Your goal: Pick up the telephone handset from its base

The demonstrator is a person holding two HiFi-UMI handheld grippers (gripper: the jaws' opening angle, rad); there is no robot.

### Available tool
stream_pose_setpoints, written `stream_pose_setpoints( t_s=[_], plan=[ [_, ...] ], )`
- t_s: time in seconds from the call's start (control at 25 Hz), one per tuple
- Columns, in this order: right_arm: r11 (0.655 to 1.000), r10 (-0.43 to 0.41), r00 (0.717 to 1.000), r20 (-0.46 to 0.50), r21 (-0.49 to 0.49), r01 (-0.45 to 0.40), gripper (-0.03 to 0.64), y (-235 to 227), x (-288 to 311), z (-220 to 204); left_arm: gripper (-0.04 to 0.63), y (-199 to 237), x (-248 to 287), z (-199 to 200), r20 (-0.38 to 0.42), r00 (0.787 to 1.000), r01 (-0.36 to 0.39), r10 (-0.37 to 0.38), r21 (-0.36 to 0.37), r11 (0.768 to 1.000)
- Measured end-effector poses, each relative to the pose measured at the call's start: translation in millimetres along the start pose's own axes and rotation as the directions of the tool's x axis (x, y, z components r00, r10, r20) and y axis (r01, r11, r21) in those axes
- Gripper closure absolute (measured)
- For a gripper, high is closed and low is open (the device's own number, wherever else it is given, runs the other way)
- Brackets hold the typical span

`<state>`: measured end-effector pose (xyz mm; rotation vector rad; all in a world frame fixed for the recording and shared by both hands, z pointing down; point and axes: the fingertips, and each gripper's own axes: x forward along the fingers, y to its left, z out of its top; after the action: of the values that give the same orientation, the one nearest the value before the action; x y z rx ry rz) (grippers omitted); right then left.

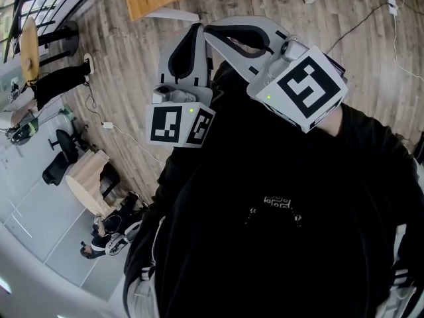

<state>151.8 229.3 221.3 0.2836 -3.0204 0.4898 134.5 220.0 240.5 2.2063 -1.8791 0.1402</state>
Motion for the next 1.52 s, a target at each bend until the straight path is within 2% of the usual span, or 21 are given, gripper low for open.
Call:
stream_pose_setpoints(
  t_s=[0.36,0.64,1.08,1.52],
  plan=[
    [0.999,-0.042,0.999,0.010,-0.001,0.042,0.601,-21.9,9.3,6.8,0.589,8.2,23.9,4.8,0.019,0.999,0.050,-0.050,0.005,0.999],
    [0.998,-0.059,0.998,0.009,-0.012,0.059,0.601,-44.0,35.0,13.5,0.589,33.1,47.4,10.4,0.020,0.998,0.065,-0.065,0.004,0.998],
    [0.996,-0.083,0.997,-0.009,-0.015,0.083,0.601,-74.8,99.0,26.8,0.589,95.8,81.4,22.3,0.019,0.996,0.089,-0.089,-0.022,0.996],
    [0.989,-0.142,0.989,-0.027,-0.037,0.141,0.601,-108.6,171.9,52.5,0.589,165.2,121.3,46.8,0.039,0.984,0.173,-0.172,-0.025,0.985]
  ],
)
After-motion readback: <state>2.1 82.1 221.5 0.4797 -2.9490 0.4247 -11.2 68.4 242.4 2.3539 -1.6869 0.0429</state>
